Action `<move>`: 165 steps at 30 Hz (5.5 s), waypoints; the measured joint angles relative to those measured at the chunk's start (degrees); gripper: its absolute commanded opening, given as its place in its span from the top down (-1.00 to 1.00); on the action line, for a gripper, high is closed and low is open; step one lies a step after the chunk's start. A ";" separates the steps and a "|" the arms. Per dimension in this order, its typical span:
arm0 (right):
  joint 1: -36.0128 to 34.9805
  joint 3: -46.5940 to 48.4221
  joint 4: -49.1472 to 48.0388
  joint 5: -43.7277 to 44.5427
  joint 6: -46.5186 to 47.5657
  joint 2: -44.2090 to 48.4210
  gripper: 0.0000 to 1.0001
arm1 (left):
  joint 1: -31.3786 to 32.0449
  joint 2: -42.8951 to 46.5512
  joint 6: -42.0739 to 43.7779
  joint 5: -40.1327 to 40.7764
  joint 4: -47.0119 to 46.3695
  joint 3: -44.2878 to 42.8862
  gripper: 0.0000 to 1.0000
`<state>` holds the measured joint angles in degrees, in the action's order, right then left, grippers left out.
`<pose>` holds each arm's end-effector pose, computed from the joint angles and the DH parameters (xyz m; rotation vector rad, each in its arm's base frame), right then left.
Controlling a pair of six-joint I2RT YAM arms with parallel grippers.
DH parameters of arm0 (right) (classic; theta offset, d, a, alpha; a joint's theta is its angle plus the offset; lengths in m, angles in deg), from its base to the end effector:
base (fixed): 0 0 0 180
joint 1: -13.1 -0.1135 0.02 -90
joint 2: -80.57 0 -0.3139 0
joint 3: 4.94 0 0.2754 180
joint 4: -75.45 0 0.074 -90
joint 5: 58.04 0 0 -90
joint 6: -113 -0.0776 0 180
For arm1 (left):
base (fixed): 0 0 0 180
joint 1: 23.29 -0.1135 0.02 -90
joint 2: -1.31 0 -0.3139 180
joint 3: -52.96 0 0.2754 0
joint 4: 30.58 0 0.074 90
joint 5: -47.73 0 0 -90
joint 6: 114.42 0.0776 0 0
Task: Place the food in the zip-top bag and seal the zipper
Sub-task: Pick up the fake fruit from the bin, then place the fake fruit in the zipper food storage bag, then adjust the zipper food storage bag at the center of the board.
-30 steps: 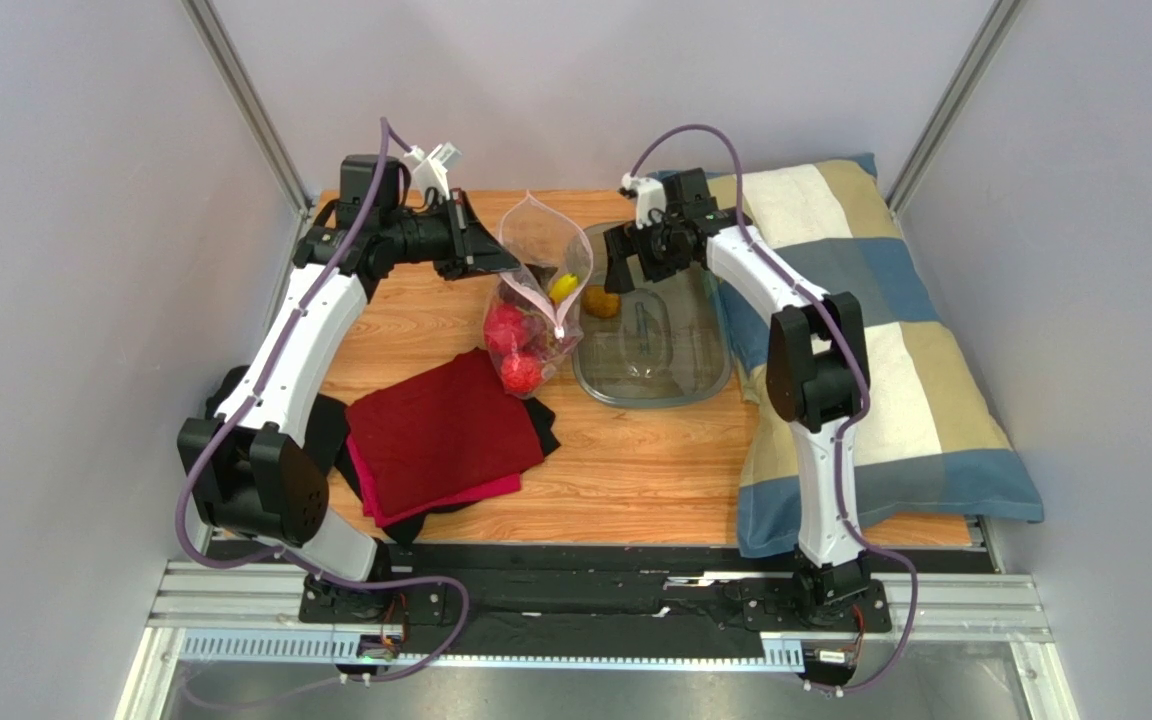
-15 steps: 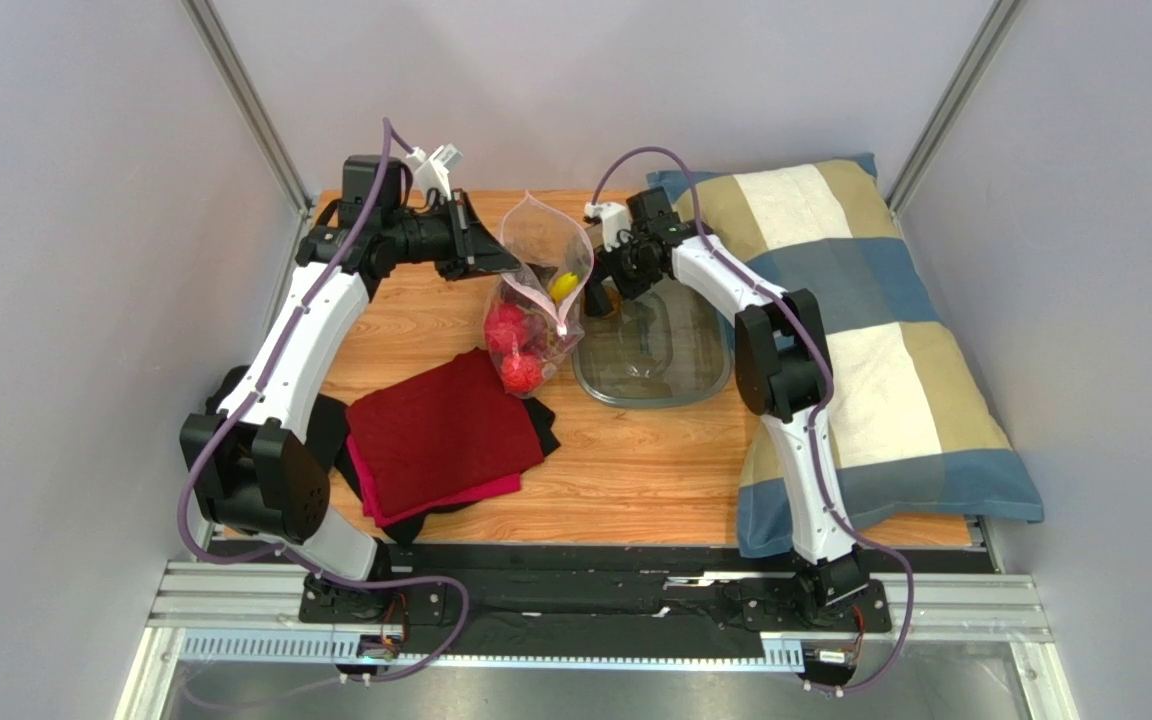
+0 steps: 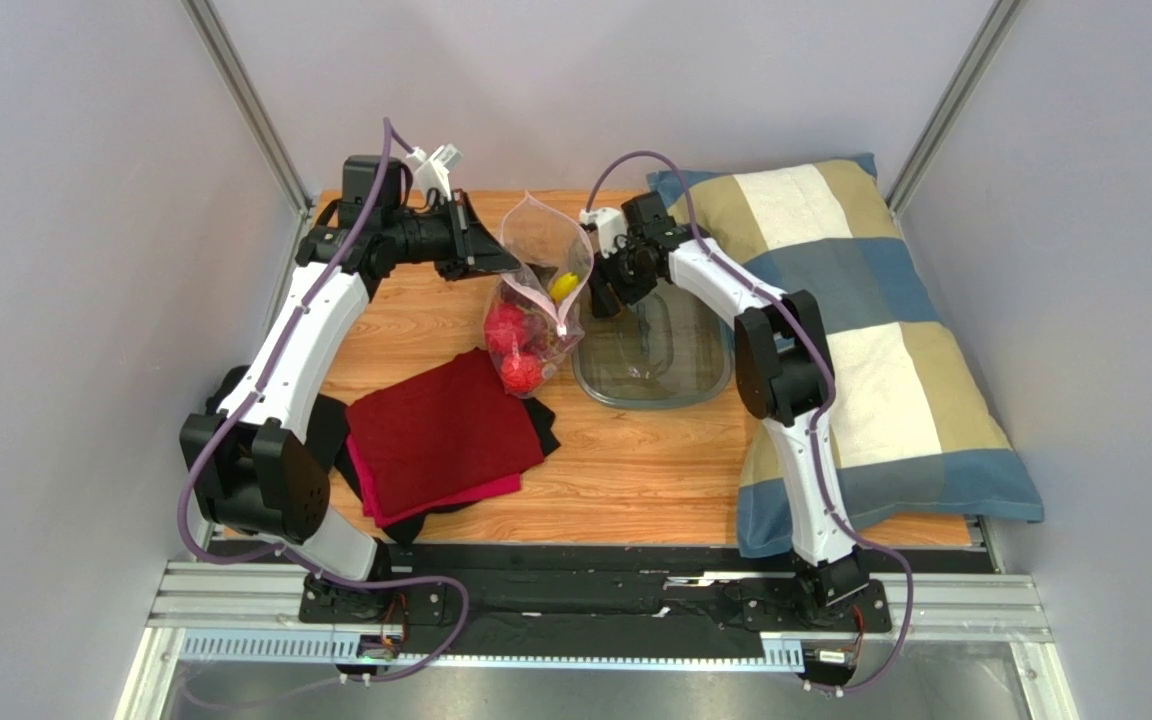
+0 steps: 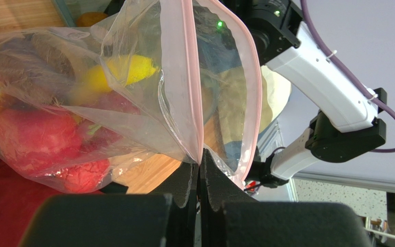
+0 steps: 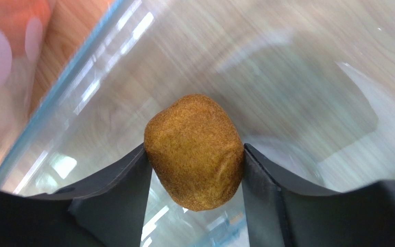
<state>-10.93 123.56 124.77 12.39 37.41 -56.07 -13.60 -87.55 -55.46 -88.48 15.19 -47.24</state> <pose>0.5374 0.2681 0.1660 -0.9646 2.3754 0.5027 0.3741 -0.1207 0.4093 0.0778 2.2336 -1.2720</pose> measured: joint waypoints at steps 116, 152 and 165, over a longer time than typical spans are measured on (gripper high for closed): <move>-18.58 -28.04 -13.75 -8.37 2.67 54.88 1.00 | -4.46 27.65 30.32 -9.44 -2.19 -1.38 -0.97; -18.80 -35.10 0.50 -14.69 19.47 63.89 1.00 | 22.97 16.57 64.04 -2.08 11.08 7.13 1.00; -13.05 -36.52 -2.10 -13.09 13.90 69.00 -1.00 | 25.94 16.20 57.07 -2.16 3.43 9.18 1.00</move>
<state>-23.98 87.04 122.67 -0.70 51.31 12.93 12.34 -71.36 1.60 -90.65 18.62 -38.06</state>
